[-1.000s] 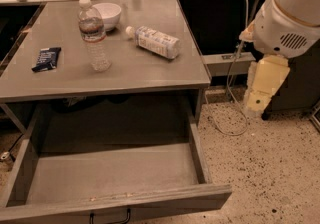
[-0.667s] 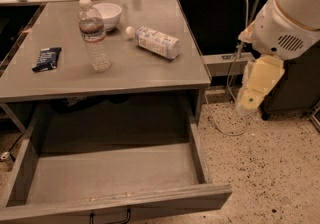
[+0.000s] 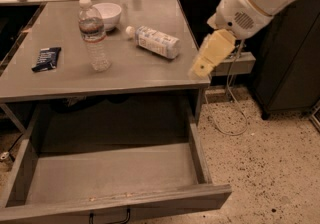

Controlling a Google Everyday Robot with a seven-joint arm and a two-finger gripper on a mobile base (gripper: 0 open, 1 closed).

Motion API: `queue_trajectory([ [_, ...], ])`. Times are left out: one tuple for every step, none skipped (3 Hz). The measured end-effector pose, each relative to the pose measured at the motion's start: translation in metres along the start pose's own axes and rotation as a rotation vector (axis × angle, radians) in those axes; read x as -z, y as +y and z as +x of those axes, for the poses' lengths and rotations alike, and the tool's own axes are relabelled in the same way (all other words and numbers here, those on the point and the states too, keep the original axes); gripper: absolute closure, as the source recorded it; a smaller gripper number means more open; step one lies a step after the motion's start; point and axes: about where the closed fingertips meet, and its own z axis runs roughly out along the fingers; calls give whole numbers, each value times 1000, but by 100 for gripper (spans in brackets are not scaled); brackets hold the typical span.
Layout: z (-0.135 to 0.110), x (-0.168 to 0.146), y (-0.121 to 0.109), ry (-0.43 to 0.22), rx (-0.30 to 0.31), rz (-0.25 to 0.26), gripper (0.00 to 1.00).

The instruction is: Place water bottle into top drawer

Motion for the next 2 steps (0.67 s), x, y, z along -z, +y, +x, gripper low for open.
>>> queue_trajectory([
  [-38,-19,-12,-74,-26,-48,0],
  [-41,-19,-13,-79,-25,-49,0],
])
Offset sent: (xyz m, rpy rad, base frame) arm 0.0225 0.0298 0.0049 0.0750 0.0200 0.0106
